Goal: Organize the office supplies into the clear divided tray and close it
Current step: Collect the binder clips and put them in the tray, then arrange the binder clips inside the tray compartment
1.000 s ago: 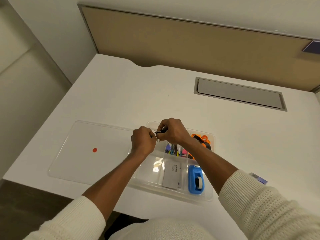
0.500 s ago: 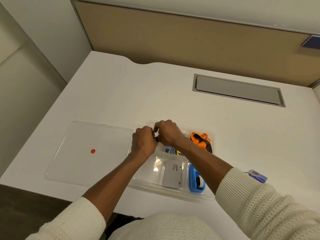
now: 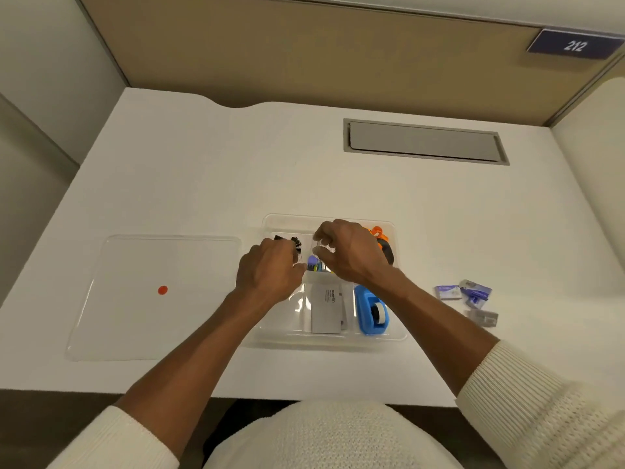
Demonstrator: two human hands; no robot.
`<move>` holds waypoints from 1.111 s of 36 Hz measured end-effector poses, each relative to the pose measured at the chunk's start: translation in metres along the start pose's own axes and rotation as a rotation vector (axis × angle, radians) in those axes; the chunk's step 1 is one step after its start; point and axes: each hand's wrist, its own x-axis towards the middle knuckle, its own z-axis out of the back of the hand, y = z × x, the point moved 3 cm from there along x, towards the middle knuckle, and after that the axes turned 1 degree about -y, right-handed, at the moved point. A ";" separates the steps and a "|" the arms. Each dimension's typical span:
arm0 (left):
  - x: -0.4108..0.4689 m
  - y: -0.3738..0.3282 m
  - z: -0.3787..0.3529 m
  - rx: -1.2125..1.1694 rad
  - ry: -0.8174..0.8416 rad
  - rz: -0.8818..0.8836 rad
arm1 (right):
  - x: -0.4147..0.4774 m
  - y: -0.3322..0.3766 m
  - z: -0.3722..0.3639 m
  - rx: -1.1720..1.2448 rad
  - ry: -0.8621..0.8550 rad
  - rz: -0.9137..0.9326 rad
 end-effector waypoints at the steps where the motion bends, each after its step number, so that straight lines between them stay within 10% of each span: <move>1: -0.002 -0.001 0.001 0.007 -0.003 -0.028 | -0.006 0.000 0.001 -0.003 -0.019 -0.010; 23: -0.089 -0.014 -0.003 0.076 0.003 -0.309 | -0.146 0.030 -0.025 -0.043 -0.292 -0.155; 40: -0.284 -0.047 -0.096 0.142 0.149 -0.208 | -0.339 -0.003 -0.073 0.013 -0.069 -0.109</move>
